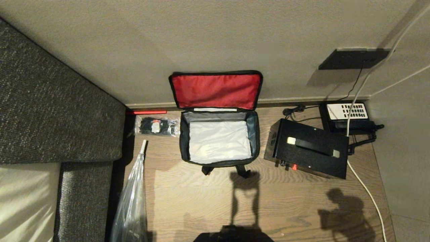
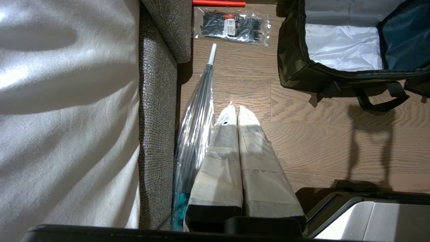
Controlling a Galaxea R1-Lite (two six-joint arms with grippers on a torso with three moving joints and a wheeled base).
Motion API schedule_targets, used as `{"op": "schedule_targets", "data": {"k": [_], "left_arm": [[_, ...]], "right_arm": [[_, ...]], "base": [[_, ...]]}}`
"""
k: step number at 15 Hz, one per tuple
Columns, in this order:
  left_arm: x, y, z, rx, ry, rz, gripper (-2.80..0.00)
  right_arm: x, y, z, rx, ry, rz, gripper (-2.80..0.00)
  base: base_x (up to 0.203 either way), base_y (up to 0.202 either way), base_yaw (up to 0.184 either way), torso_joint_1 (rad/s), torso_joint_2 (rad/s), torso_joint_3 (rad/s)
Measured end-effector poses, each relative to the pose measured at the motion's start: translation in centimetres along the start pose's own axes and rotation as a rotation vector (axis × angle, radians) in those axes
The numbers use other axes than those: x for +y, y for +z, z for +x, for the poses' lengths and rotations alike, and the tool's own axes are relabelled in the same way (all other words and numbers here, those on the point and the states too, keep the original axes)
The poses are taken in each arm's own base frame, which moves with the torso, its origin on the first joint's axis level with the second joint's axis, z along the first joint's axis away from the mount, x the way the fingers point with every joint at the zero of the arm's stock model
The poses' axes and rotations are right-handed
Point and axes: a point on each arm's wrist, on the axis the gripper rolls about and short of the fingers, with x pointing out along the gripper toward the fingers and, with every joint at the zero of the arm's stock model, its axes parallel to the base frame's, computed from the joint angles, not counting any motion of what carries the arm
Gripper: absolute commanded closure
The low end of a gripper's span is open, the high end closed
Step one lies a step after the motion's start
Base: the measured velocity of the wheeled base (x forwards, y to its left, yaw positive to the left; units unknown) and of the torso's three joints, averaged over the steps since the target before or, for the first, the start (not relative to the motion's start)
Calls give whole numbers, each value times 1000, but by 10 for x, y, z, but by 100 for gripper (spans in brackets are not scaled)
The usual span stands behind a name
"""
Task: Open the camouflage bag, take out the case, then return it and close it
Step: Grip the handle again
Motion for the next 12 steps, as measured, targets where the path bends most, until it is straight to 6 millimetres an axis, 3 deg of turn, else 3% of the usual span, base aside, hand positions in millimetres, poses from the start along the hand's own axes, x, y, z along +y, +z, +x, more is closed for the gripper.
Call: {"op": "schedule_targets", "data": {"k": [2,5,8,12], "left_arm": [[0,0,0,0,0,0,0],[0,0,0,0,0,0,0],[0,0,0,0,0,0,0],[0,0,0,0,0,0,0]], "right_arm": [[-14,43,41,44,-9,-27,0],[-43,78,121,99,-12,-79,0],[-73,87,202,115,-14,-110,0],[-106,86,282,32,-51,-253,0]], "base": [[0,0,0,0,0,0],[0,0,0,0,0,0],[0,0,0,0,0,0],[0,0,0,0,0,0]]}}
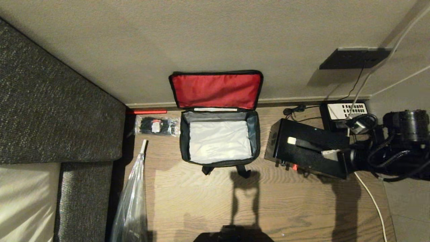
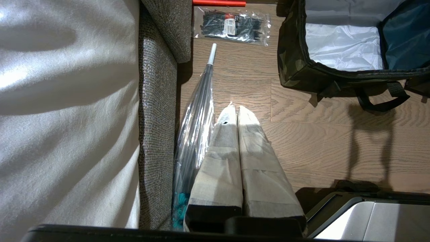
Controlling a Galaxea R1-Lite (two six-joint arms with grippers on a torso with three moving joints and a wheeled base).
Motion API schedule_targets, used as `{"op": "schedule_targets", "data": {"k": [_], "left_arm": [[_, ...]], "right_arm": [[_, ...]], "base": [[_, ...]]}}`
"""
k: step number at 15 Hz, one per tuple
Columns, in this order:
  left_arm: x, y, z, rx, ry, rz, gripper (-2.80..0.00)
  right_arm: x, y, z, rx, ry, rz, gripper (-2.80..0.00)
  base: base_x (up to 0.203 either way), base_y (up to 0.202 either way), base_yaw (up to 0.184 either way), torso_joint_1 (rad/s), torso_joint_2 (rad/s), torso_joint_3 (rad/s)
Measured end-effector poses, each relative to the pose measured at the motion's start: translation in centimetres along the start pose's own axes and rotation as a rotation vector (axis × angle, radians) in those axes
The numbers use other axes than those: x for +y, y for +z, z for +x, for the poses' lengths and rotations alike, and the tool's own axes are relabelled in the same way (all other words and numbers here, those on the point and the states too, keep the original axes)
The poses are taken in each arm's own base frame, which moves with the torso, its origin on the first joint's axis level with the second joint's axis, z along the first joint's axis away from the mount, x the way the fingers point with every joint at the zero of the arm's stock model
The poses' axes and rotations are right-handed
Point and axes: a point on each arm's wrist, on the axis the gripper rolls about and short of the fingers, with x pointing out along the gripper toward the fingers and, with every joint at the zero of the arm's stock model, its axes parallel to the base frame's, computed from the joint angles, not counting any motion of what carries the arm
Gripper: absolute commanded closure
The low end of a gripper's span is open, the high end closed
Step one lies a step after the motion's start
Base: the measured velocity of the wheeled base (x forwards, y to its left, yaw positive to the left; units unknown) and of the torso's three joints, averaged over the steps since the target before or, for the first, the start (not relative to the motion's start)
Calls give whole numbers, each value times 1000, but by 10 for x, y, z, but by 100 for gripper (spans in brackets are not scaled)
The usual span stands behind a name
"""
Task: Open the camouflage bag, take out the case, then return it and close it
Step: Grip the handle again
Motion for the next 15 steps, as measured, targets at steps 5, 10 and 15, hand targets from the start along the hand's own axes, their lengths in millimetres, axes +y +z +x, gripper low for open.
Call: {"op": "schedule_targets", "data": {"k": [5,10,15], "left_arm": [[0,0,0,0,0,-1,0],[0,0,0,0,0,-1,0],[0,0,0,0,0,0,0]], "right_arm": [[-20,-10,43,-47,-181,-184,-280],[-22,-21,48,14,-298,-374,-280],[-13,-17,47,52,-690,-659,-280]], "base": [[0,0,0,0,0,0],[0,0,0,0,0,0],[0,0,0,0,0,0]]}}
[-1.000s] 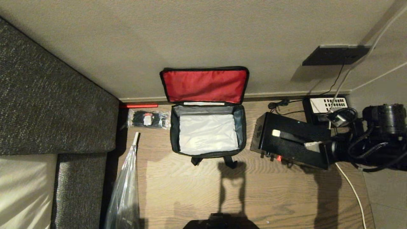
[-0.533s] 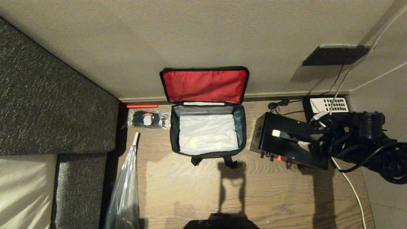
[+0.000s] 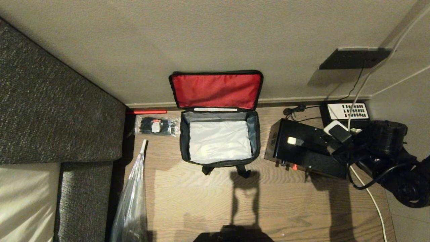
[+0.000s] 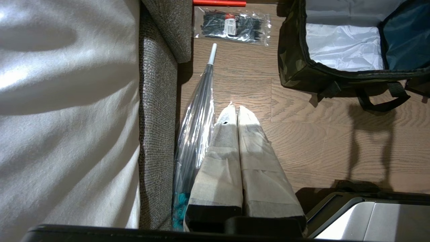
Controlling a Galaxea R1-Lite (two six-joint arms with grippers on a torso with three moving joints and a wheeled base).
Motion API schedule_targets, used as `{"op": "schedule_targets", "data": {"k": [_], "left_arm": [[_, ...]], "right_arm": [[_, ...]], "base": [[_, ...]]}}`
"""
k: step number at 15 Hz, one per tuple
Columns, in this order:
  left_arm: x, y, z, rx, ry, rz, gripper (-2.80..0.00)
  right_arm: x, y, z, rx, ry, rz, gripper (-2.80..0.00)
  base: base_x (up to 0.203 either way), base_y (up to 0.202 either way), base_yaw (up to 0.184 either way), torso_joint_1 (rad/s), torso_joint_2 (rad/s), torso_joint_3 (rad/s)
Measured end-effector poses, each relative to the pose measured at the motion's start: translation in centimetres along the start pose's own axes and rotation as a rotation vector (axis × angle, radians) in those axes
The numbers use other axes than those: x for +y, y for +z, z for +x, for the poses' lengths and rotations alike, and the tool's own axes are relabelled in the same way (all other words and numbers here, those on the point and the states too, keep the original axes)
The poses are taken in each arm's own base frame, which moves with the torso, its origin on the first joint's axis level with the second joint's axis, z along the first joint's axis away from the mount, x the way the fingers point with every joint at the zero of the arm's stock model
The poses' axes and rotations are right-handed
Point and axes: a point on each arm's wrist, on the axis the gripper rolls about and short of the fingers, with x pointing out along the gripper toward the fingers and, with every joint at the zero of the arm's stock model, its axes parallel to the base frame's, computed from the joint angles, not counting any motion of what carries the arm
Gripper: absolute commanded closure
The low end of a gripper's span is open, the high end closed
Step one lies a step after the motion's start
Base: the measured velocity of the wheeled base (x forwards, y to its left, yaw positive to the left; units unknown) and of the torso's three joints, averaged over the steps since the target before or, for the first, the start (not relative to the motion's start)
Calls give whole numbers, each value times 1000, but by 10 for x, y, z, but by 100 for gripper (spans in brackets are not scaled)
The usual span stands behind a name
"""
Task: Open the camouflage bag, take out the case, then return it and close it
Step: Grip the handle again
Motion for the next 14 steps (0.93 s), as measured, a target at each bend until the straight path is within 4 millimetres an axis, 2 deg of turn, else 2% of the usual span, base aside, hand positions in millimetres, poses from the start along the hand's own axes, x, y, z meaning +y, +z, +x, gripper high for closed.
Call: {"op": "schedule_targets", "data": {"k": [3,6,14], "left_arm": [[0,0,0,0,0,0,0],[0,0,0,0,0,0,0],[0,0,0,0,0,0,0]], "right_arm": [[15,-1,-12,-40,-69,-214,-280],[30,-3,-18,-52,-29,-269,-280],[53,-2,9,-23,-75,-287,-280]], "base": [[0,0,0,0,0,0],[0,0,0,0,0,0],[0,0,0,0,0,0]]}}
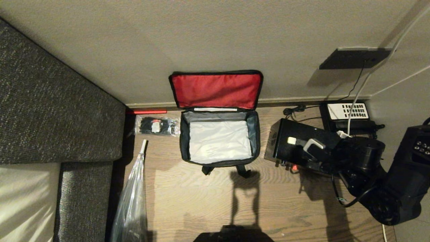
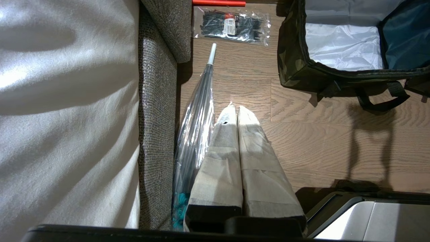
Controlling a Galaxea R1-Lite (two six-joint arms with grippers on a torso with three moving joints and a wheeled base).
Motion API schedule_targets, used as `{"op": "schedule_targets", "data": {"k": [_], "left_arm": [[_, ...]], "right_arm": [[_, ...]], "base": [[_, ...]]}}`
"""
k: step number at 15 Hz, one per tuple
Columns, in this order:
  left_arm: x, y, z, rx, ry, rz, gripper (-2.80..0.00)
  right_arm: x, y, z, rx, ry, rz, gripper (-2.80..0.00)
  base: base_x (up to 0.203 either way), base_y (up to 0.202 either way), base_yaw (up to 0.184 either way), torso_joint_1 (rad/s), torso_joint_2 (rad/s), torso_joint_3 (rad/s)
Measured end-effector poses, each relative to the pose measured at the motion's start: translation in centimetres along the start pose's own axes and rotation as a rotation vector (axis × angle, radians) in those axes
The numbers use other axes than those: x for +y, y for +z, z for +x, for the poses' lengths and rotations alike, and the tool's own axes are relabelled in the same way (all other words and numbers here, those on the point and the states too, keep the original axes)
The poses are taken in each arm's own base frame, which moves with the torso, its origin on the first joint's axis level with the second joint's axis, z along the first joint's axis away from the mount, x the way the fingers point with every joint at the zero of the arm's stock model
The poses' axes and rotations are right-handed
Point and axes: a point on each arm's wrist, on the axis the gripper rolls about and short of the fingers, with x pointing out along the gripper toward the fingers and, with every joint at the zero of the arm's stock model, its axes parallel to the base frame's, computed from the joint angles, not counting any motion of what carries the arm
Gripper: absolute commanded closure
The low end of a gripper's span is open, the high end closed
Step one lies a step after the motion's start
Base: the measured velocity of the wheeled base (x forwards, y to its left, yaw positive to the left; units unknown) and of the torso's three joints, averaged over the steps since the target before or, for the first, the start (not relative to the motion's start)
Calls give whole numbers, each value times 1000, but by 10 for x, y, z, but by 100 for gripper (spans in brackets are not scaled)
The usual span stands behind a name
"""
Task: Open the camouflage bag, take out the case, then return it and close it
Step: Grip the handle again
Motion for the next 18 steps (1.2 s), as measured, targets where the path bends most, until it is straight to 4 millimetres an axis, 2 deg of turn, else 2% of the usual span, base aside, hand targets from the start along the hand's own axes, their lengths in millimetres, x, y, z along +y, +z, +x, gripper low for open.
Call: {"op": "schedule_targets", "data": {"k": [5,12,18], "left_arm": [[0,0,0,0,0,0,0],[0,0,0,0,0,0,0],[0,0,0,0,0,0,0]], "right_arm": [[4,5,17,-6,-43,-9,-280],[15,5,30,2,-36,-29,-280],[14,9,45,1,-72,-11,-280]], "base": [[0,0,0,0,0,0],[0,0,0,0,0,0],[0,0,0,0,0,0]]}}
